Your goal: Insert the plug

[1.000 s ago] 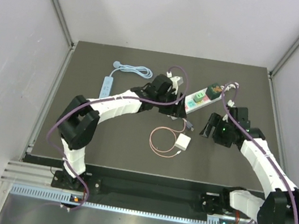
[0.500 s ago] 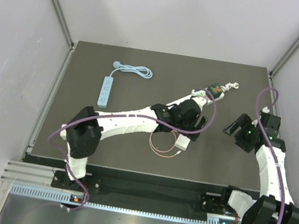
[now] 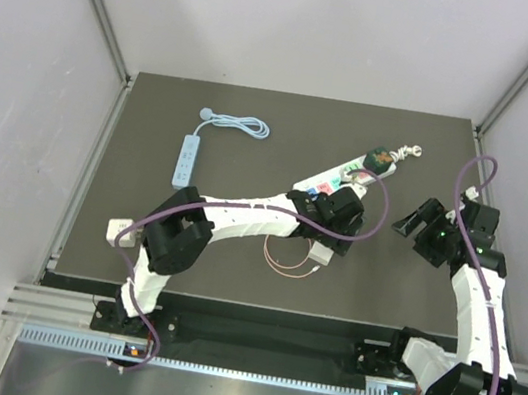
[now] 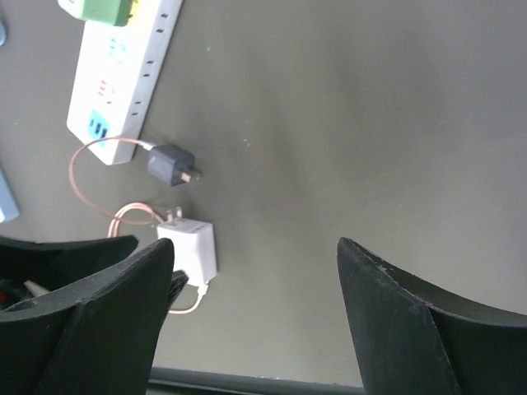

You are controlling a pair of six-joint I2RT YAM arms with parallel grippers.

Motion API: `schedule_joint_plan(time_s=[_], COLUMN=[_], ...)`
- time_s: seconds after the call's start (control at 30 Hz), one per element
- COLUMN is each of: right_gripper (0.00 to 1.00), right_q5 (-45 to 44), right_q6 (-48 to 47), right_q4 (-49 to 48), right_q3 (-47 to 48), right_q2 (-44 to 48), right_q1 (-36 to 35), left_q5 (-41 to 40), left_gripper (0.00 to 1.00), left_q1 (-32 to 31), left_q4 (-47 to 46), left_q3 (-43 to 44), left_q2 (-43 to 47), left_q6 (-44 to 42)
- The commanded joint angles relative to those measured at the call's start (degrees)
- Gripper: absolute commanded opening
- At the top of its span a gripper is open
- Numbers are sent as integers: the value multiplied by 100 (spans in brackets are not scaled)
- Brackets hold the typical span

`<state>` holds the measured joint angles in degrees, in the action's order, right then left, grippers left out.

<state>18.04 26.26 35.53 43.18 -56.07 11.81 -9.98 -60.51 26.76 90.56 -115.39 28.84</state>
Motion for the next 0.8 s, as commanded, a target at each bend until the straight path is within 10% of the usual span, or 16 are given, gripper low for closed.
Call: schedule_joint_plan(time_s=[0.0,0.77], right_gripper=[79,80], right_q5=[348,349], right_q6=[125,63], right_q4=[-213,-275], right_q3=[86,-161], right_q2=[106,228], right_q1=[23,-30], left_q5=[-381,356], left_gripper=[77,73], left_q1=[-13,-66], left_q4=[311,145], left_q3=[295,-267], left_q2=[-123,-370], left_q6=[183,324])
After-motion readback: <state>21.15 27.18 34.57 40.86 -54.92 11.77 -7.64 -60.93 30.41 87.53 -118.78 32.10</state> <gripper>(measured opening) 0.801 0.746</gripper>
